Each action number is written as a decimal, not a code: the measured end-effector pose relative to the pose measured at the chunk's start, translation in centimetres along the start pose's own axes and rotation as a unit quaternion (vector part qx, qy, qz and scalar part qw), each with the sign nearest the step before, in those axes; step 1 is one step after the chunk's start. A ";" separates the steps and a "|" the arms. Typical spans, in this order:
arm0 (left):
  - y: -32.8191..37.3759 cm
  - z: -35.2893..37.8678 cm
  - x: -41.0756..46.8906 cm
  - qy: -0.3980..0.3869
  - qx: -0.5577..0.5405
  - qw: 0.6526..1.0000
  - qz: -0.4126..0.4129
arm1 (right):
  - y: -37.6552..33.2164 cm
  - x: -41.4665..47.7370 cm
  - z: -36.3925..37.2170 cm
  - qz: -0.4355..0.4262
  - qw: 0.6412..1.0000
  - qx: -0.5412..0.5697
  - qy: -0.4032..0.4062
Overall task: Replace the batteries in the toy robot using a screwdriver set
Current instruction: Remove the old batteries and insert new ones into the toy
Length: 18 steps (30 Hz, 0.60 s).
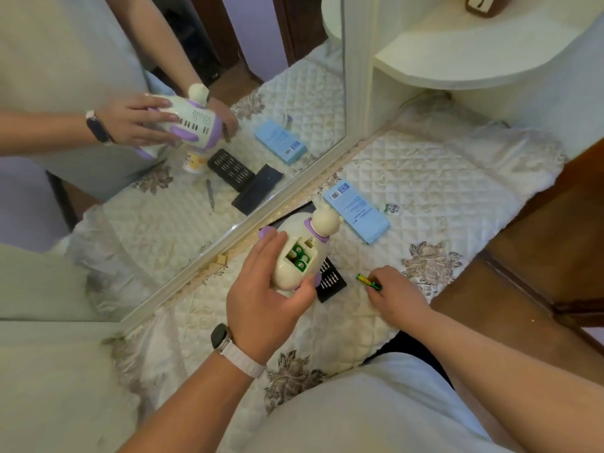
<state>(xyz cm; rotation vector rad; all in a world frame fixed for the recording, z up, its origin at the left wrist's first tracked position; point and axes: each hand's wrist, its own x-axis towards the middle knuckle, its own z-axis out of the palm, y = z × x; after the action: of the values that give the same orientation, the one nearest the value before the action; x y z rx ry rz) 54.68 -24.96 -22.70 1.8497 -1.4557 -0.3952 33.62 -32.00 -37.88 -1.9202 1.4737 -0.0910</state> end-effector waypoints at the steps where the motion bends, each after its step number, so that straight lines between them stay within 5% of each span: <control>1: 0.0 -0.2 0.0 0.005 -0.003 1.000 -0.002 | -0.3 -0.2 -0.5 0.004 1.000 0.017 0.002; 9: 0.2 -2.1 -0.1 0.084 -0.026 0.996 -0.013 | -7.4 -1.6 -6.5 -0.051 0.989 0.119 0.069; 18: 1.3 -3.0 0.5 0.202 -0.014 0.979 -0.015 | -15.4 -2.9 -13.1 -0.194 0.947 0.250 0.056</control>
<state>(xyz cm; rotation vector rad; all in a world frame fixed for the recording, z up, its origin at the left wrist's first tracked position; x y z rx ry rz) 55.86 -24.48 -19.68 1.8018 -1.1387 -0.0452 39.33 -34.24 -18.38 -1.7651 0.9912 -0.6957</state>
